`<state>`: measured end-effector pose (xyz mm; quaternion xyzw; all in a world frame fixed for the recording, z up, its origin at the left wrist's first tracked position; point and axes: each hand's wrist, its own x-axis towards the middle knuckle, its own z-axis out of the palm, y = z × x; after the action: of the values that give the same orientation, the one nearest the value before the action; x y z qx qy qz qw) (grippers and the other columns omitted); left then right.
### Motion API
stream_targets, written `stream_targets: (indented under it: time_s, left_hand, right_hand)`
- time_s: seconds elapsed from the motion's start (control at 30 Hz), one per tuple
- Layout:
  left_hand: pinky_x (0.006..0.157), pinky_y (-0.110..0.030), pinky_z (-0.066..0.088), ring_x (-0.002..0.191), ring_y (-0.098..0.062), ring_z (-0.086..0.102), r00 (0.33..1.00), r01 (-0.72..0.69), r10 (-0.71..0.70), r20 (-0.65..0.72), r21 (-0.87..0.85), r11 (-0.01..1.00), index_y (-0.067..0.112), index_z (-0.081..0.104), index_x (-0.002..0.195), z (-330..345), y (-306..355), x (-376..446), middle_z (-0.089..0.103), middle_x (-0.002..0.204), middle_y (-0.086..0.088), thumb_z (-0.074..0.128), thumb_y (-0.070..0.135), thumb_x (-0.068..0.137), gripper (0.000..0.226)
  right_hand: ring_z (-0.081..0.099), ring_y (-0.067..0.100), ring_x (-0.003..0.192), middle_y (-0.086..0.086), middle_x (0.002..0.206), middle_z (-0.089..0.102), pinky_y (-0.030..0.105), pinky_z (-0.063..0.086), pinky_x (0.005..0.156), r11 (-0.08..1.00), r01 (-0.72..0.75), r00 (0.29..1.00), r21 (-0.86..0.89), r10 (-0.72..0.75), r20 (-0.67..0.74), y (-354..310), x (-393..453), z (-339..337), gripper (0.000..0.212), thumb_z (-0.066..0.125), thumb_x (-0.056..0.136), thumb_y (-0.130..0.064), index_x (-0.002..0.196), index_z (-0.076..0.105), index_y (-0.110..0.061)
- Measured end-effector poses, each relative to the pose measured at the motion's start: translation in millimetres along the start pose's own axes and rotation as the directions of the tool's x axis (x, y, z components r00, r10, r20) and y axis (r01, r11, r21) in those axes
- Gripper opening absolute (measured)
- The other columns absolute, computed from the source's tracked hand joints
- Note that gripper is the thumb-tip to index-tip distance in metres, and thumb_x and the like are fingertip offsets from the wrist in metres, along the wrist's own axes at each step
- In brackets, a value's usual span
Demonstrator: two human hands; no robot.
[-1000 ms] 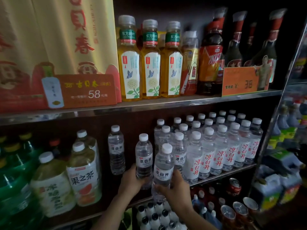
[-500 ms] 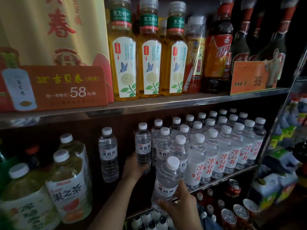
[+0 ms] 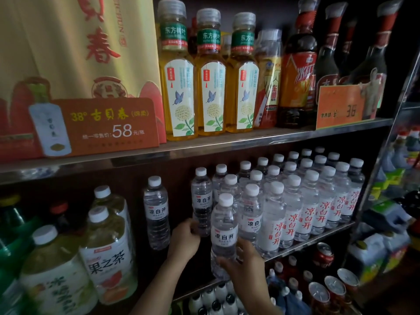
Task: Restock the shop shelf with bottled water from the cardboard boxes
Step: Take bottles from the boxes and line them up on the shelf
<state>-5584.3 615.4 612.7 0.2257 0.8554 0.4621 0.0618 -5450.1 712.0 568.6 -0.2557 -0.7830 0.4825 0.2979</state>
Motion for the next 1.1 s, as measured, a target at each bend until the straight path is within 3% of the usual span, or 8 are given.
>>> stream_targets:
  time_s: [0.1,0.2,0.43,0.67,0.83,0.93,1.0,1.1]
  left_hand:
    - [0.087,-0.029,0.051,0.098,-0.008,0.065,0.975,0.062,0.027,0.219,-0.389,0.919,0.034,0.064,0.096,-20,15,-25,0.070,0.102,0.009,0.055,0.016,0.094,0.021]
    - [0.080,-0.020,0.053,0.094,0.001,0.066,0.939,-0.005,0.133,0.318,-0.373,0.928,0.038,0.056,0.110,-27,20,-31,0.070,0.098,0.017,0.071,0.023,0.082,0.035]
    - [0.061,-0.004,0.046,0.070,0.018,0.061,0.966,-0.211,0.233,0.111,-0.181,0.960,0.027,0.053,0.122,-14,30,-9,0.061,0.092,0.021,0.078,0.015,0.076,0.053]
    - [0.067,-0.005,0.048,0.082,0.013,0.064,0.974,-0.220,0.226,0.008,-0.193,0.956,0.034,0.049,0.123,-3,19,1,0.058,0.102,0.027,0.078,0.013,0.076,0.059]
    - [0.068,-0.004,0.048,0.088,0.005,0.063,0.981,-0.196,0.192,-0.043,-0.195,0.961,0.021,0.049,0.134,0,17,10,0.062,0.115,0.008,0.077,0.012,0.077,0.064]
    - [0.065,-0.002,0.046,0.083,0.006,0.062,0.986,-0.167,0.160,-0.049,-0.197,0.966,0.018,0.049,0.132,-1,21,7,0.060,0.105,0.016,0.076,0.008,0.077,0.062]
    - [0.068,-0.005,0.047,0.088,0.002,0.061,0.990,-0.138,0.131,-0.047,-0.186,0.973,0.019,0.049,0.132,-1,22,3,0.059,0.102,0.020,0.077,0.011,0.077,0.062]
    - [0.083,-0.020,0.046,0.098,-0.010,0.062,0.996,-0.084,0.078,-0.053,-0.120,0.989,0.015,0.050,0.134,-5,23,1,0.064,0.111,0.004,0.080,0.016,0.073,0.067]
  right_hand:
    - [0.058,0.011,0.099,-0.009,0.100,0.059,0.023,0.046,0.083,0.998,0.036,0.998,-0.059,-0.038,-0.040,-5,4,11,0.043,0.083,0.069,-0.025,0.100,0.053,-0.028]
    - [0.058,0.015,0.096,-0.004,0.104,0.056,0.021,0.044,0.075,0.975,0.105,0.993,-0.196,-0.113,-0.029,-8,8,19,0.036,0.074,0.079,-0.033,0.106,0.056,-0.017]
    - [0.065,0.022,0.100,0.005,0.114,0.062,0.025,0.051,0.077,0.905,0.174,0.974,-0.388,-0.217,-0.070,-2,16,31,0.053,0.078,0.076,-0.029,0.123,0.061,-0.009]
    - [0.065,0.012,0.054,-0.001,0.083,0.064,0.019,0.043,0.040,0.792,0.248,0.946,-0.558,-0.323,-0.038,-3,29,43,0.069,0.093,0.041,-0.020,0.098,0.053,-0.015]
    - [0.055,0.013,0.035,-0.001,0.068,0.061,0.022,0.036,0.029,0.750,0.203,0.958,-0.629,-0.286,-0.032,-14,43,50,0.071,0.093,0.035,-0.013,0.090,0.048,-0.016]
    - [0.063,0.018,0.048,0.004,0.080,0.063,0.027,0.045,0.038,0.799,0.152,0.975,-0.582,-0.217,-0.044,-18,41,49,0.058,0.087,0.053,-0.009,0.094,0.047,-0.015]
    - [0.068,0.023,0.085,0.007,0.109,0.059,0.031,0.052,0.066,0.854,0.085,0.994,-0.513,-0.111,-0.020,-21,39,45,0.037,0.064,0.082,-0.005,0.112,0.045,-0.014]
    - [0.054,0.023,0.115,0.007,0.129,0.049,0.024,0.043,0.091,0.931,0.092,0.993,-0.352,-0.062,0.097,-23,39,35,0.045,0.057,0.087,-0.010,0.129,0.040,-0.011]
